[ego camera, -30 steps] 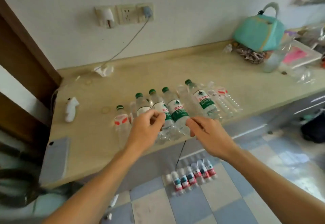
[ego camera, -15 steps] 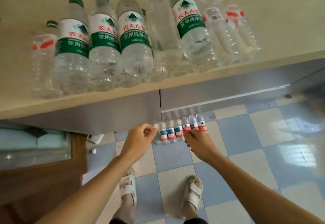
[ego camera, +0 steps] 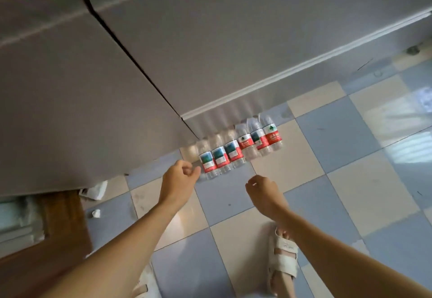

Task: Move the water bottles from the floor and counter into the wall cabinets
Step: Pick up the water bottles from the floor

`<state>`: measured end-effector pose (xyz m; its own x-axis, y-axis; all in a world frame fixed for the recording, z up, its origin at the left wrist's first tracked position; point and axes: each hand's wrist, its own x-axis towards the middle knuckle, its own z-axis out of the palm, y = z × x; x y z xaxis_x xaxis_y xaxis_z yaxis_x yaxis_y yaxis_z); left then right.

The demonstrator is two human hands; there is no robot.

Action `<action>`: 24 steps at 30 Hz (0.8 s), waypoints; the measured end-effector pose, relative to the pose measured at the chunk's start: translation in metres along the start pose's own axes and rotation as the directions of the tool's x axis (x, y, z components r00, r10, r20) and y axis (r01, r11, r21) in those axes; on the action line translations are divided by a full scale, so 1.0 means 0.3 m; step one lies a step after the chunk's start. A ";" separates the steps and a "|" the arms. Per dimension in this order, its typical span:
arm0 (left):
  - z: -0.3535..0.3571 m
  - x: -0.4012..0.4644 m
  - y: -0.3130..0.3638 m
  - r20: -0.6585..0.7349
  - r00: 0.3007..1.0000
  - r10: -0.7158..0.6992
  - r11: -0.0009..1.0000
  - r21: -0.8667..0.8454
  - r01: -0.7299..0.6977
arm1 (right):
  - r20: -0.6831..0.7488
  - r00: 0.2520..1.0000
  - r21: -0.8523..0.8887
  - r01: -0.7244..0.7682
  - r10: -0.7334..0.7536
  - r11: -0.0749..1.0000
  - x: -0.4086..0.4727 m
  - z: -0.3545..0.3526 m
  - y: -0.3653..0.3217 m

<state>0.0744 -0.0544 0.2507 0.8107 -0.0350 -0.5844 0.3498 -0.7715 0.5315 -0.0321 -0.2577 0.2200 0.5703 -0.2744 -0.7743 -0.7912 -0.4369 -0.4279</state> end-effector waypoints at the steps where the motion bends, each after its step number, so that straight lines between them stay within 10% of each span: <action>1: 0.053 0.042 -0.051 0.006 1.000 -0.007 1.000 0.010 0.007 | 0.025 1.000 -0.036 0.003 -0.002 0.999 0.039 0.060 0.046; 24: 0.764 0.742 -0.595 -0.005 0.999 -0.038 0.970 -0.239 0.036 | -0.034 0.927 -0.241 0.356 -0.374 0.903 0.958 0.556 0.168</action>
<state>0.0848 -0.0699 -0.1148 0.7992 -0.0027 -0.6011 0.4804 -0.5981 0.6415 0.0549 -0.2156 -0.1019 0.8320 -0.1200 -0.5417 -0.4586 -0.6984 -0.5496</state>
